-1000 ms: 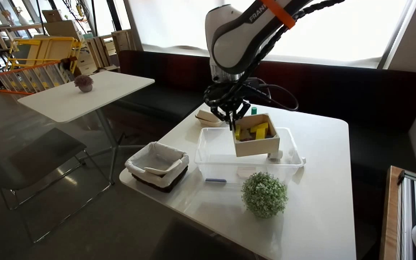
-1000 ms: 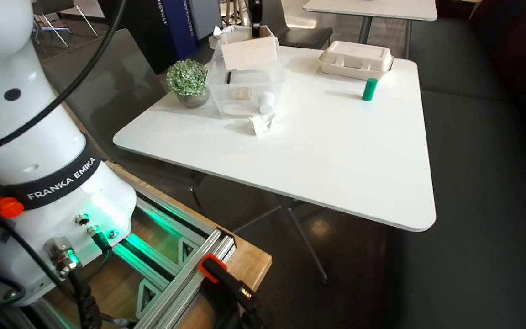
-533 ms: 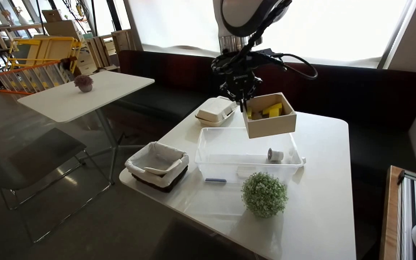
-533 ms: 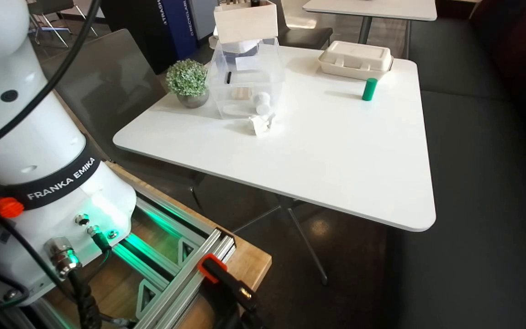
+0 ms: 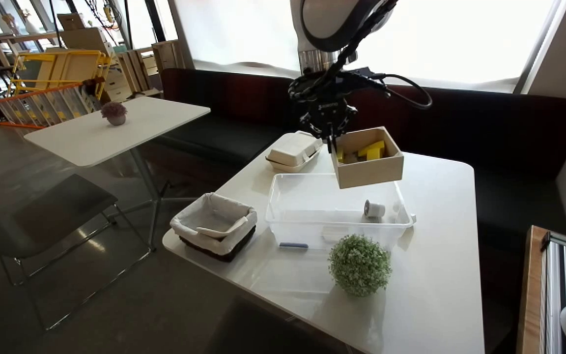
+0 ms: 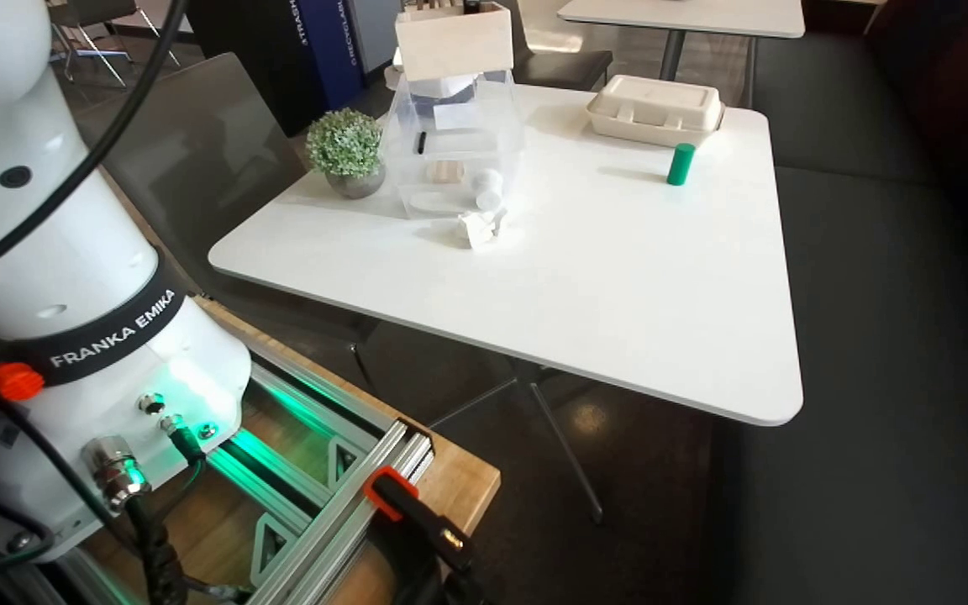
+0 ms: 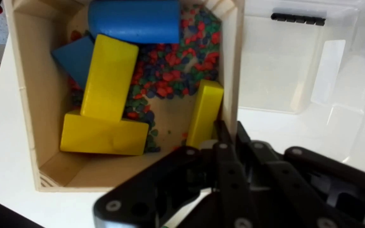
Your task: Remove the wooden box from the lunchbox and put it on the table
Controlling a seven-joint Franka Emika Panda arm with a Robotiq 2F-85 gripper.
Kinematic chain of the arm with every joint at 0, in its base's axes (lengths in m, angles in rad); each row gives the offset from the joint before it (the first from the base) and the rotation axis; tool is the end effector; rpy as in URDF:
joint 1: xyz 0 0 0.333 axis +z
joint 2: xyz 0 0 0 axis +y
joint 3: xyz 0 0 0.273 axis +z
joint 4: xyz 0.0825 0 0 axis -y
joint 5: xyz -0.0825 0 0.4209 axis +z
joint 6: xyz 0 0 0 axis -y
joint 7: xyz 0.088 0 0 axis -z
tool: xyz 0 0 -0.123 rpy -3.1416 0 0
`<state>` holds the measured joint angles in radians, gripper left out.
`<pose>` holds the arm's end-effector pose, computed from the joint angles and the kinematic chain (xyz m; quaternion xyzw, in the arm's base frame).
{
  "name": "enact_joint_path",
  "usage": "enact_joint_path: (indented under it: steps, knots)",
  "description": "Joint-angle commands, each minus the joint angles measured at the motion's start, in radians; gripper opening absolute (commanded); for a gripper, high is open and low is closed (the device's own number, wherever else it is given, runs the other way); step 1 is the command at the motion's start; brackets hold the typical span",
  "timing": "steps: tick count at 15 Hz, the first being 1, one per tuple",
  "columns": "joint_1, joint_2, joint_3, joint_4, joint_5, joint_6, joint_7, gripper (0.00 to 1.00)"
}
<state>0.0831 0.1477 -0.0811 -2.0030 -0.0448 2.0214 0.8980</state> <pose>0.5905 -0.0020 0.2963 0.9039 -0.4221 -0.0469 0.0509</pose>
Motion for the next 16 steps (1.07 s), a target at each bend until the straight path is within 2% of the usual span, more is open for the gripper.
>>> enact_joint_path:
  steps: [1, 6, 8, 9, 10, 12, 15, 16]
  knots:
    - [-0.063, -0.024, -0.016, 0.010, -0.005, 0.008, -0.030, 0.02]
    - [-0.160, 0.032, -0.066, 0.164, -0.019, -0.057, -0.240, 0.02]
    - [-0.189, 0.078, -0.073, 0.254, -0.002, -0.120, -0.369, 0.02]
    - [-0.202, 0.115, -0.078, 0.316, 0.018, -0.188, -0.395, 0.02]
    - [-0.187, 0.037, -0.079, 0.194, -0.002, -0.088, -0.331, 0.07]
    - [-0.199, 0.074, -0.085, 0.260, 0.003, -0.145, -0.373, 0.07]
    - [-0.198, 0.104, -0.084, 0.288, 0.004, -0.149, -0.379, 0.07]
    - [-0.196, 0.108, -0.085, 0.287, -0.002, -0.139, -0.374, 0.02]
